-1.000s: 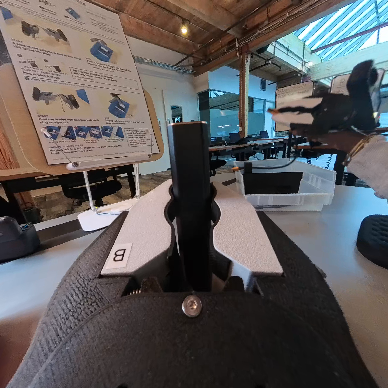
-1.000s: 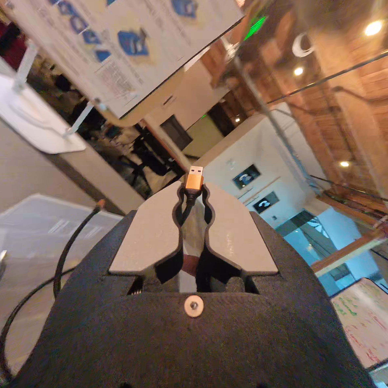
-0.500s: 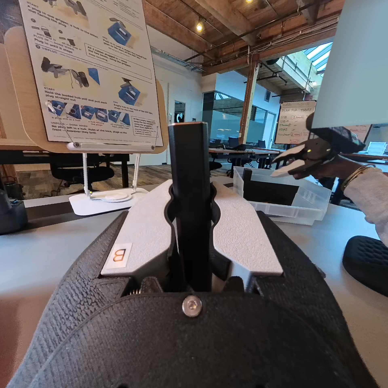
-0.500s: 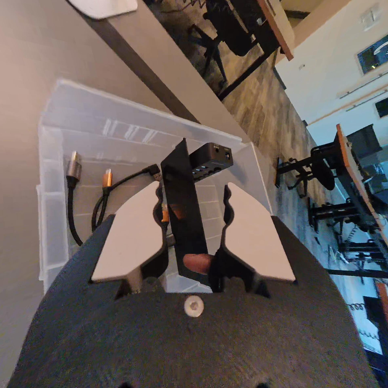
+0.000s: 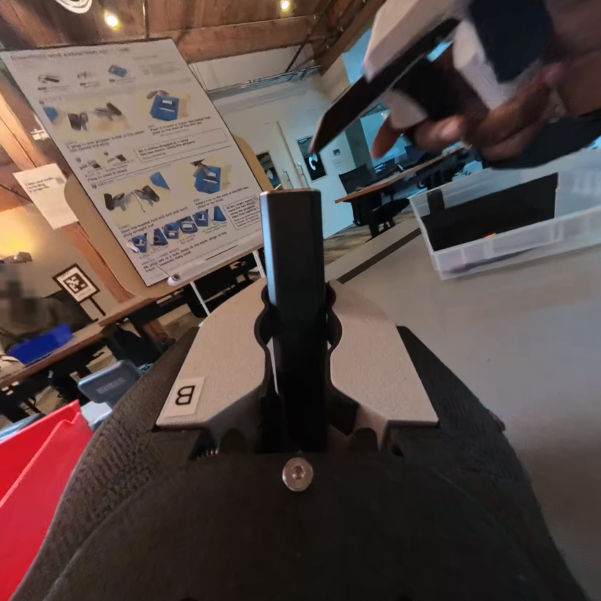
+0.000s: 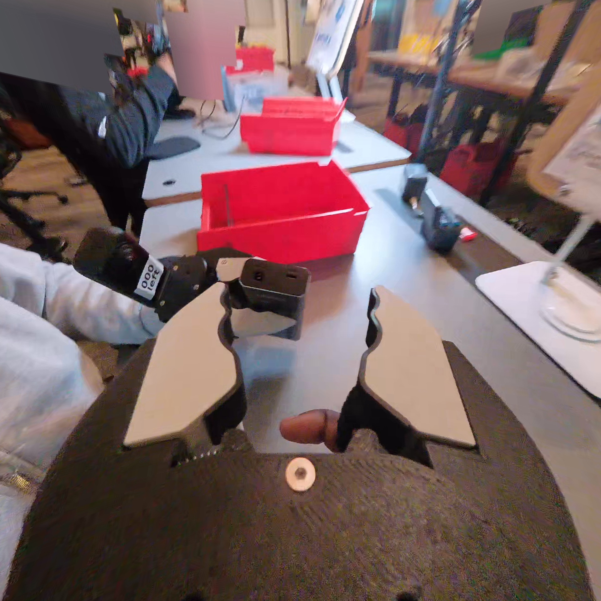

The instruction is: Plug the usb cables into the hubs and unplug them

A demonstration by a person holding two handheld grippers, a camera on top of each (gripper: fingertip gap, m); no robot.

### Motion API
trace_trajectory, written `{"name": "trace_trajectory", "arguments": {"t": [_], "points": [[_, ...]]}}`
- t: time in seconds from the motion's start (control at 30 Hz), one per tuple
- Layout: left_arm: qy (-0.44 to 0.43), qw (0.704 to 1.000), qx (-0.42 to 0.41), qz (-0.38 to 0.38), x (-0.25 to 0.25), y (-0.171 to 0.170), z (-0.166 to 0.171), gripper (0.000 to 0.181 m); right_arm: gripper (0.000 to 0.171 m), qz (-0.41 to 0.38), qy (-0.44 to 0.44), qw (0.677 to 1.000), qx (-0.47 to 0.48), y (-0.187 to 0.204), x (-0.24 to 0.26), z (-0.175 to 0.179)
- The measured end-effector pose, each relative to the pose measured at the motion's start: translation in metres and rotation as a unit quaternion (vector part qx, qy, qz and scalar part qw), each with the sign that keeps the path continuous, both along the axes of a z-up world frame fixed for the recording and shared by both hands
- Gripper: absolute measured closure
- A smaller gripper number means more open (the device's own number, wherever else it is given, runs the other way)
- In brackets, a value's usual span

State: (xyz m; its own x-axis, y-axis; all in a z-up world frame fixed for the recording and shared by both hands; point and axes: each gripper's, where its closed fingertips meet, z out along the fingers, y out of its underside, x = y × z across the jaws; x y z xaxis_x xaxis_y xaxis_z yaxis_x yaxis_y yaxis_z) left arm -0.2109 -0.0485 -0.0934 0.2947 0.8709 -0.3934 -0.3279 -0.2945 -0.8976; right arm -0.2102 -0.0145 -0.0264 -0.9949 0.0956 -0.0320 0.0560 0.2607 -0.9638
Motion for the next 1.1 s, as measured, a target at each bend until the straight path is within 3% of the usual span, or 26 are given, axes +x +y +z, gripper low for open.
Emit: {"name": "trace_trajectory", "arguments": {"t": [0.1,0.13,0.2,0.27,0.33,0.43,0.57,0.67,0.73,0.9,1.0,1.1], "points": [[-0.003,1.0,-0.008,0.004,0.0,0.001,-0.002,0.151,0.077,0.029,-0.001,0.996,0.087,-0.043,0.021,-0.039],[-0.002,1.0,-0.01,0.008,0.0,0.0,-0.002,0.151,0.081,0.026,-0.001,0.995,0.099,-0.051,0.022,-0.046],[0.003,1.0,-0.016,0.018,-0.001,-0.002,-0.001,0.151,0.108,0.0,0.01,0.993,0.119,-0.06,0.014,-0.054],[0.008,1.0,-0.008,0.022,-0.001,-0.005,0.002,0.151,0.109,0.003,0.012,0.993,0.117,-0.064,0.013,-0.051],[0.05,0.998,0.019,0.014,0.006,-0.007,0.018,0.133,0.109,0.001,0.024,0.993,0.116,-0.062,0.009,-0.042],[0.047,0.998,0.036,0.006,0.007,-0.007,0.021,0.107,0.109,-0.059,0.085,0.988,0.116,-0.041,-0.021,-0.014],[0.014,0.996,0.084,-0.021,0.003,-0.009,0.018,0.104,0.109,-0.217,0.14,0.964,0.06,0.033,-0.083,0.051],[-0.029,0.993,0.113,-0.035,-0.005,-0.009,0.007,0.104,0.109,-0.373,0.176,0.911,0.017,0.125,-0.129,0.086],[-0.047,0.99,0.127,-0.041,-0.009,-0.009,0.002,0.105,0.109,-0.47,0.184,0.863,0.006,0.193,-0.154,0.092],[-0.056,0.991,0.121,-0.033,-0.013,-0.01,-0.004,0.106,0.109,-0.639,0.142,0.756,0.036,0.339,-0.199,0.052],[-0.058,0.992,0.108,-0.029,-0.013,-0.009,-0.007,0.108,0.109,-0.668,0.086,0.737,0.049,0.381,-0.214,0.012],[-0.059,0.992,0.103,-0.029,-0.013,-0.008,-0.007,0.109,0.109,-0.677,0.052,0.732,0.063,0.398,-0.22,-0.012]]}}
